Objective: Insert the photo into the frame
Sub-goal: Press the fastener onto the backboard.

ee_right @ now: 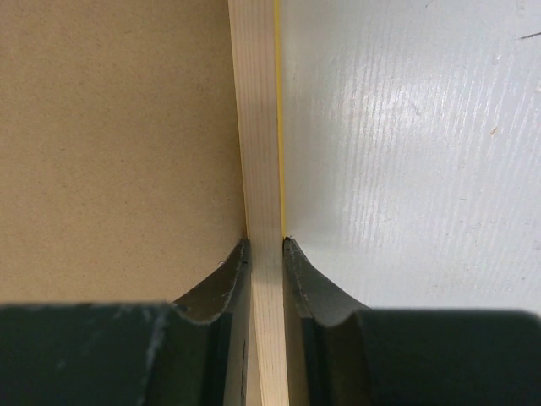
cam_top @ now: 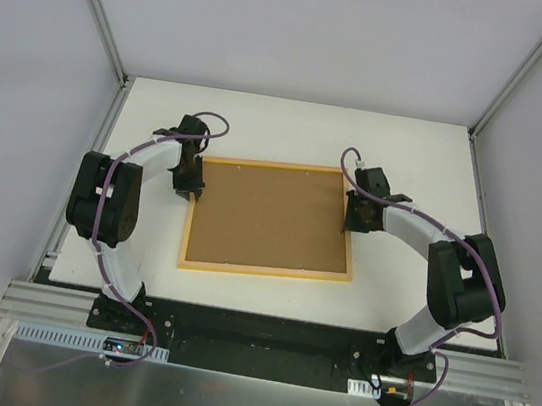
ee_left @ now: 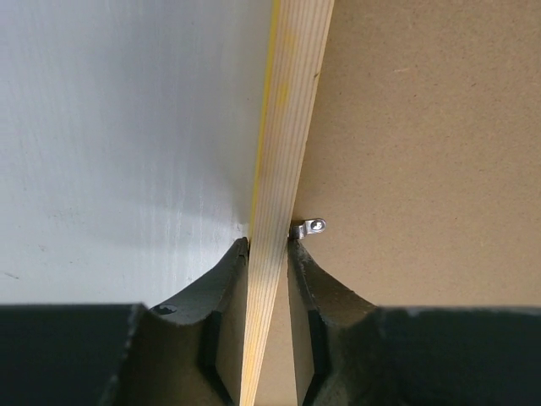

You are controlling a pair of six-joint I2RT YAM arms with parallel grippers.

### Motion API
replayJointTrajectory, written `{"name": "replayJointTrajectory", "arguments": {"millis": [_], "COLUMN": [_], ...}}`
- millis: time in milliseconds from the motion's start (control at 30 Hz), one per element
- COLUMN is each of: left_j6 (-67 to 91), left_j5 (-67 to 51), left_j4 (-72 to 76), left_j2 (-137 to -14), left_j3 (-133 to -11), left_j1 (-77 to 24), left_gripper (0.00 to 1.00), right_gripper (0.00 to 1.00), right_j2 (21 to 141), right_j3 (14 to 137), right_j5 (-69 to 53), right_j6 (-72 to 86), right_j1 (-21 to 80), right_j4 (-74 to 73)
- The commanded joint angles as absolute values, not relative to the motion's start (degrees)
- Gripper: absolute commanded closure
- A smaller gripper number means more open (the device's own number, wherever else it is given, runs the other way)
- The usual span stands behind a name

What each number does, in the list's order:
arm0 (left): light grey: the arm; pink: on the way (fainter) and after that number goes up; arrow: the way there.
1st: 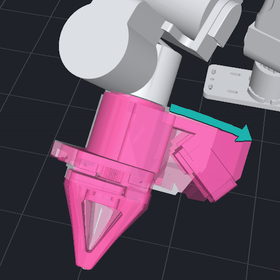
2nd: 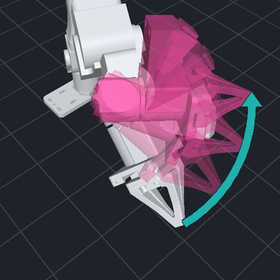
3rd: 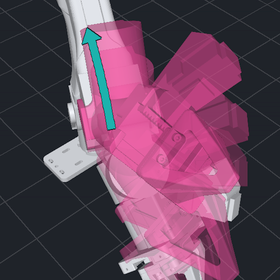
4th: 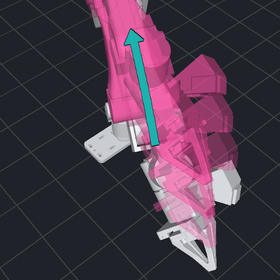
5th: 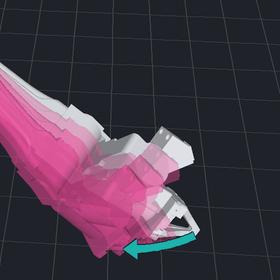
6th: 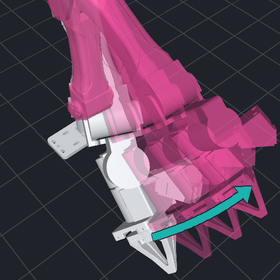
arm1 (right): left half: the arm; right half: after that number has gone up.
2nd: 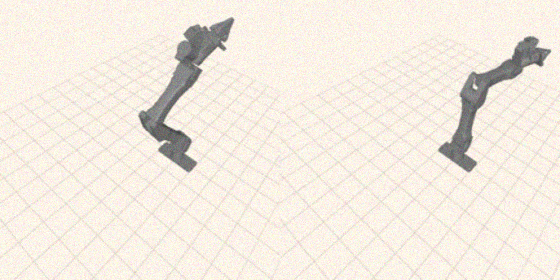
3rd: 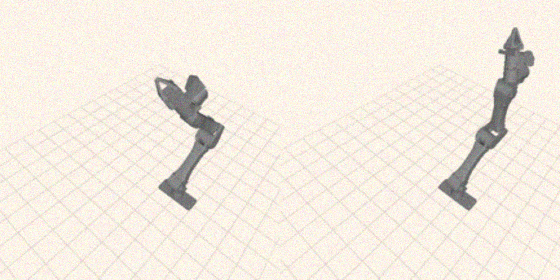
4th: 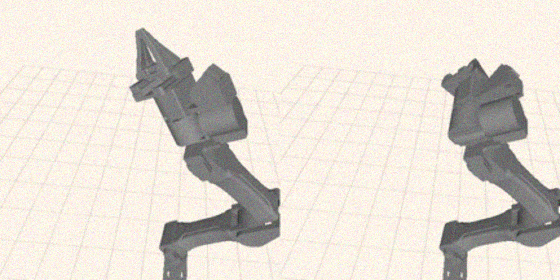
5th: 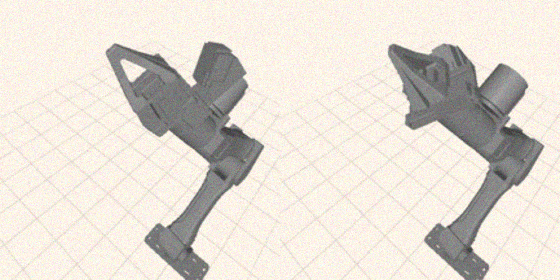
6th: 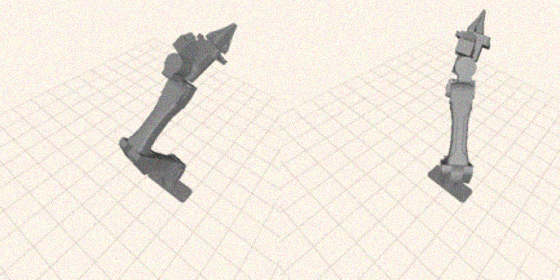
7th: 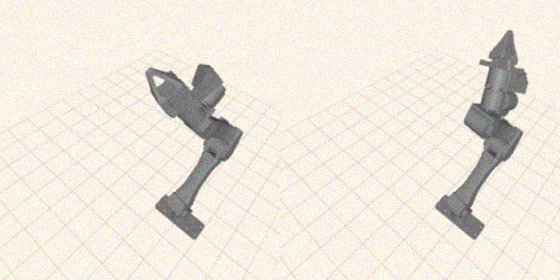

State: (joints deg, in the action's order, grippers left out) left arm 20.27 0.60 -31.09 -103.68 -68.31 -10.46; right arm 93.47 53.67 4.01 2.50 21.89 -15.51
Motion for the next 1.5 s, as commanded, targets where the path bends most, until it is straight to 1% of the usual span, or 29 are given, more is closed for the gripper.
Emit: {"name": "replayJointTrajectory", "arguments": {"millis": [0, 100, 233, 367, 500, 667, 800, 967, 1467], "left_j6": [21.1, 21.4, 21.6, 23.2, 27.9, 33.6, 35.5, 35.4, 30.9], "left_j5": [3.6, 2.9, 2.5, 2.2, 1.8, 4.2, 6.0, 6.2, 3.9], "left_j4": [-30.8, -30.8, -30.7, -30.3, -29.4, -28.8, -28.6, -28.3, -28.2], "left_j2": [-104.9, -105.6, -106.0, -106.5, -107.7, -108.2, -108.1, -108.8, -111.6], "left_j3": [-67.5, -67.9, -68.7, -69.6, -69.9, -70.0, -70.2, -71.2, -76.7], "left_j1": [-11.2, -11.2, -11.2, -11.2, -11.2, -11.2, -11.2, -11.2, -10.9], "left_gripper": [0.82, 0.86, 0.89, 0.91, 0.93, 0.93, 0.98, 1.0, 1.0], "right_gripper": [0.99, 1.0, 1.0, 0.99, 1.0, 1.0, 1.0, 1.0, 1.0], "right_j2": [92.8, 92.8, 92.7, 92.7, 92.5, 92.5, 92.4, 92.4, 92.1], "right_j3": [53.1, 53.1, 53.0, 52.9, 52.8, 52.6, 52.6, 52.6, 52.0], "right_j5": [4.5, 4.4, 4.5, 4.5, 4.4, 4.3, 4.3, 4.3, 4.8], "right_j6": [2.6, 2.6, 2.5, 2.5, 2.5, 2.5, 2.5, 2.6, 3.4], "right_j1": [21.4, 21.4, 21.4, 21.3, 21.3, 21.2, 21.2, 21.1, 21.0], "right_j4": [-17.8, -17.8, -17.8, -17.8, -17.7, -17.7, -17.6, -17.5, -17.8]}}
